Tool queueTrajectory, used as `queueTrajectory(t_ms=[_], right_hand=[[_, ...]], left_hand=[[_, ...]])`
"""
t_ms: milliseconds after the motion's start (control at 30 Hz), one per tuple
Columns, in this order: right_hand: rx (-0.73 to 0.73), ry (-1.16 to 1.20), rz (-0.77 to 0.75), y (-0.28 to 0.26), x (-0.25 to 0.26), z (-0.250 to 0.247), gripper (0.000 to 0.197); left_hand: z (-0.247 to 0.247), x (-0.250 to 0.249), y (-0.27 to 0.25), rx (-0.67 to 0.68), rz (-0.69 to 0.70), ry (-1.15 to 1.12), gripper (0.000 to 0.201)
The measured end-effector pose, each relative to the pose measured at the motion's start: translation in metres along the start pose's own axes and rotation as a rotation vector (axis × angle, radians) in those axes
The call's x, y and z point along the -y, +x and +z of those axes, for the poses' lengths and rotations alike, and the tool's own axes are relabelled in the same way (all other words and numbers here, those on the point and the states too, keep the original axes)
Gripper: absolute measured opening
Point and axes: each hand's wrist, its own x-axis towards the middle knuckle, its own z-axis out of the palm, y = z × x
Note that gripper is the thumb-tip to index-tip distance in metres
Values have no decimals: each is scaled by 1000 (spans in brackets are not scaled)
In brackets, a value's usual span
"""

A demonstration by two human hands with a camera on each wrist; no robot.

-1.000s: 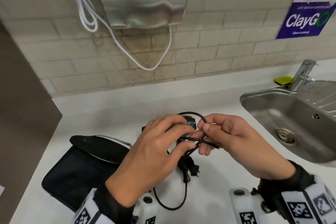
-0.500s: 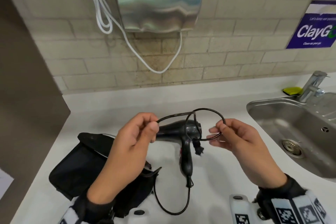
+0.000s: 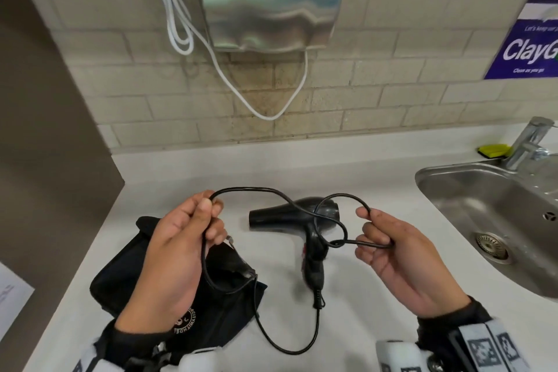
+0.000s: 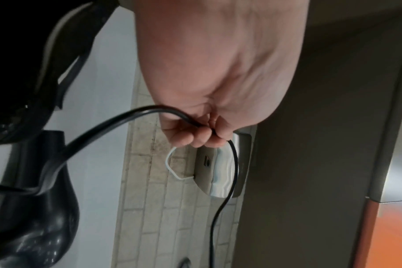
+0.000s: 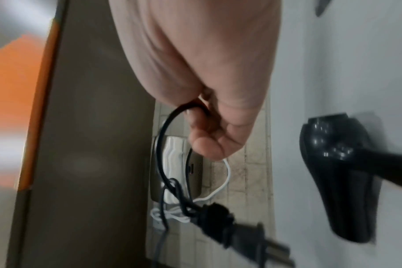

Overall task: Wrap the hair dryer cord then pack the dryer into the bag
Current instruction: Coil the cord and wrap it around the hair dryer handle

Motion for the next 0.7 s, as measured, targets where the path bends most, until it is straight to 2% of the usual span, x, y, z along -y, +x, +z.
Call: queueTrajectory(t_ms=[67, 167, 200, 300, 333, 400, 467, 500, 600, 700], right_hand=[[33, 131, 89, 1, 6, -2, 18], [92, 323, 206, -1, 14, -1, 61], [72, 340, 197, -1, 15, 0, 61], [-1, 274, 85, -2, 12, 9, 17], [2, 268, 50, -4, 10, 13, 12], [38, 230, -2, -7, 4, 21, 12], [73, 161, -30, -9, 0, 30, 12], [98, 134, -29, -10, -1, 33, 12], [155, 101, -11, -14, -4, 40, 16], [187, 79, 19, -19, -3, 48, 18]], left_hand=[[-9, 4, 3, -25, 17, 100, 15], [-17, 13, 3, -32, 2, 247, 17], [-18, 17, 2, -21, -14, 295, 17], [-14, 25, -6, 51, -40, 437, 16], [-11, 27, -9, 91, -35, 477, 15], [-3, 29, -13, 173, -31, 528, 13], [5, 31, -14, 243, -36, 562, 29], [9, 32, -14, 262, -37, 578, 32], [23, 29, -12, 282, 27, 652, 24], [36, 24, -8, 327, 74, 686, 34]])
